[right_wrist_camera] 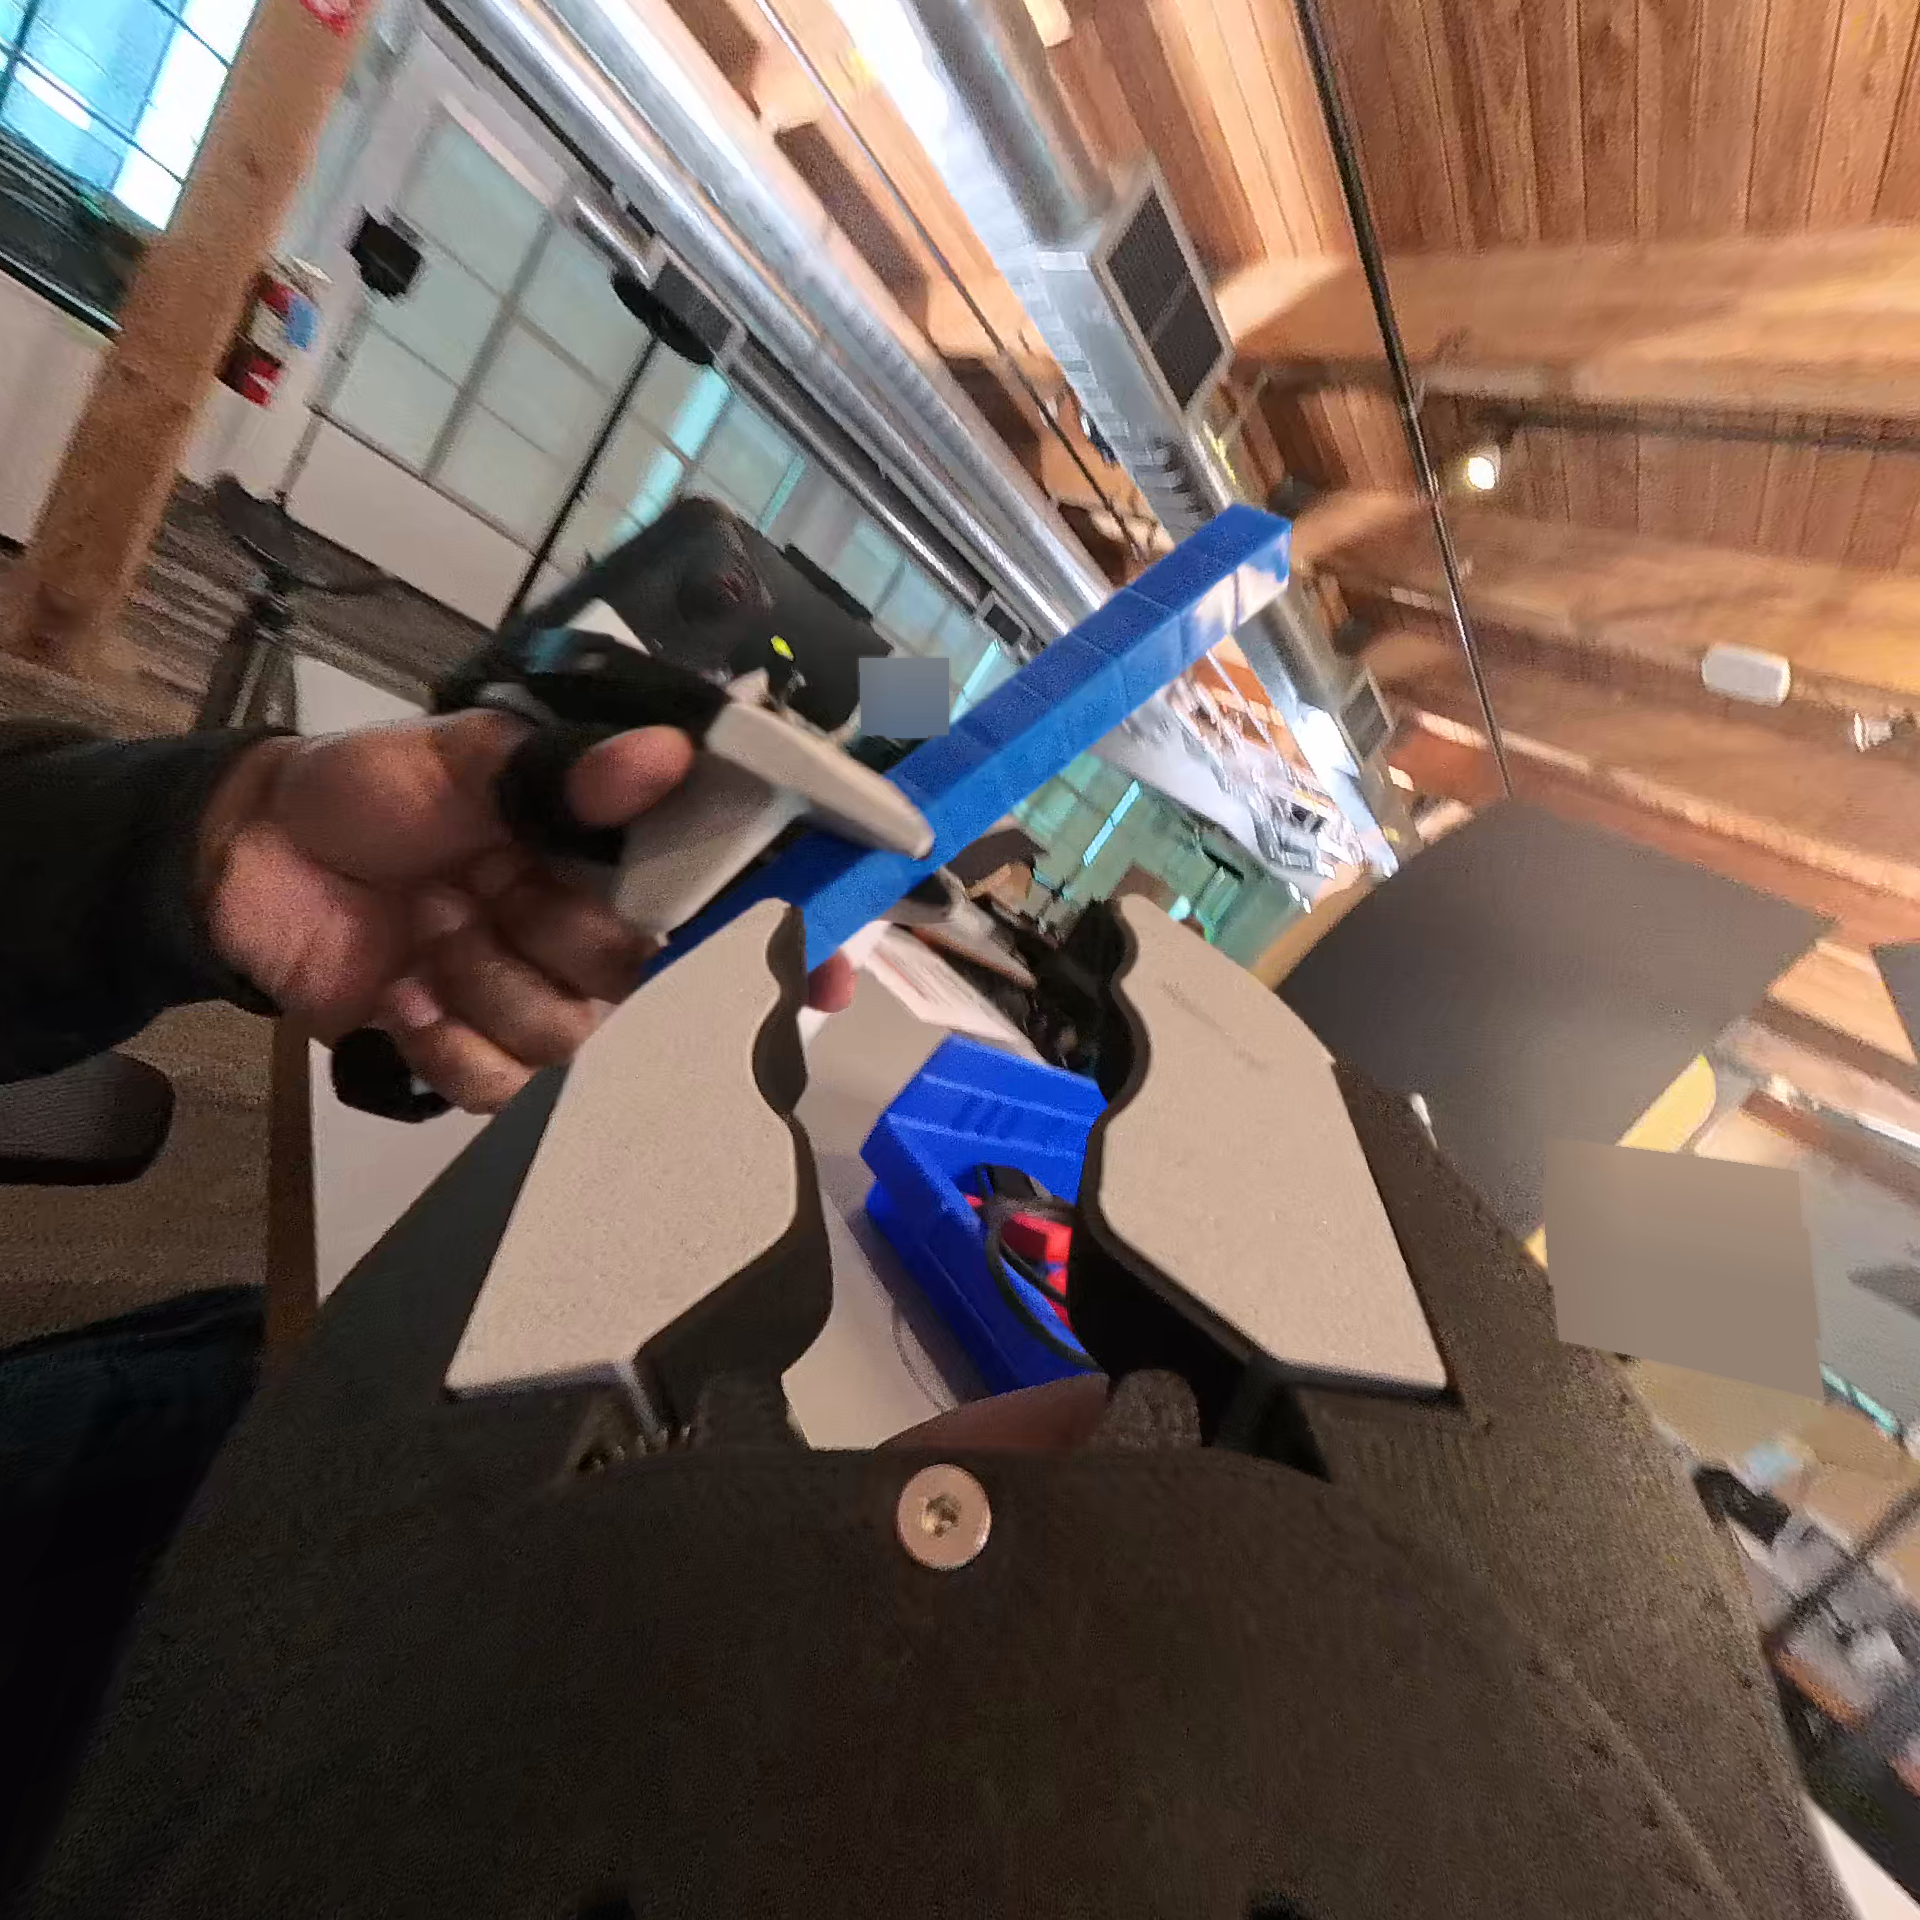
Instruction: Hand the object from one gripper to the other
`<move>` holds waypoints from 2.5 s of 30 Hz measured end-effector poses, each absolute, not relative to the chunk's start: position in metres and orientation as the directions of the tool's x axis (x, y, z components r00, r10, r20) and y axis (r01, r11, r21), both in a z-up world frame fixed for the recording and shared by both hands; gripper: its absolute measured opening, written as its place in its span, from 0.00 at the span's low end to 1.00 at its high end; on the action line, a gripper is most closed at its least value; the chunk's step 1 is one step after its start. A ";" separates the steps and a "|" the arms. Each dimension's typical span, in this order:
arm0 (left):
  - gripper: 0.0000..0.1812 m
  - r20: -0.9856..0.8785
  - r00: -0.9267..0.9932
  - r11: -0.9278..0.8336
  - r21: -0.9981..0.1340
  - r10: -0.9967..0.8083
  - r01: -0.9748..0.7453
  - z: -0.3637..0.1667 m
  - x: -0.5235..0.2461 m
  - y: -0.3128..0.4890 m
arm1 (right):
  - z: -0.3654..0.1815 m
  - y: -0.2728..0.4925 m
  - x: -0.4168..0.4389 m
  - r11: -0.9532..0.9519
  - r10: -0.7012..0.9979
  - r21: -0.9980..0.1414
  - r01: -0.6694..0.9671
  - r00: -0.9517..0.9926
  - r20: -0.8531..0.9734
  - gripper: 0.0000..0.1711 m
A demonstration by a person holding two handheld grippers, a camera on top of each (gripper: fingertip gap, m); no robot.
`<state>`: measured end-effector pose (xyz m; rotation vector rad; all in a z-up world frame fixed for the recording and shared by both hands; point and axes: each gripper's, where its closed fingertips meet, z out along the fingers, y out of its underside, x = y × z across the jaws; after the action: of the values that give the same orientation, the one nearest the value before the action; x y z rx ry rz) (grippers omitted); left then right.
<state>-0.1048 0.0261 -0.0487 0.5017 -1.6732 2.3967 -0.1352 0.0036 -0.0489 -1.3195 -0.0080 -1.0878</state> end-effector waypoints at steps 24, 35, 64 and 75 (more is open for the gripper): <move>0.13 0.556 -0.788 -0.578 -0.563 0.264 -0.591 -0.038 -0.109 0.021 | -0.066 0.021 -0.133 -0.302 -0.700 -0.579 0.757 0.237 0.674 0.14; 0.13 0.501 -0.821 -0.457 -0.683 0.275 -0.570 -0.051 -0.137 -0.008 | -0.066 0.020 -0.130 -0.309 -0.690 -0.597 0.740 0.258 0.677 0.15; 0.13 0.549 -0.777 -0.474 -0.620 0.309 -0.626 -0.050 -0.105 0.025 | -0.072 0.020 -0.127 -0.313 -0.649 -0.618 0.721 0.313 0.694 0.18; 0.13 0.579 -0.743 -0.485 -0.571 0.335 -0.663 -0.058 -0.104 0.017 | -0.071 0.017 -0.123 -0.323 -0.668 -0.630 0.707 0.301 0.680 0.24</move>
<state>-0.1039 0.0171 -0.0581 0.5298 -1.0929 2.2277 -0.1226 0.0166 -0.0708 -1.3049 -0.0403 -1.3804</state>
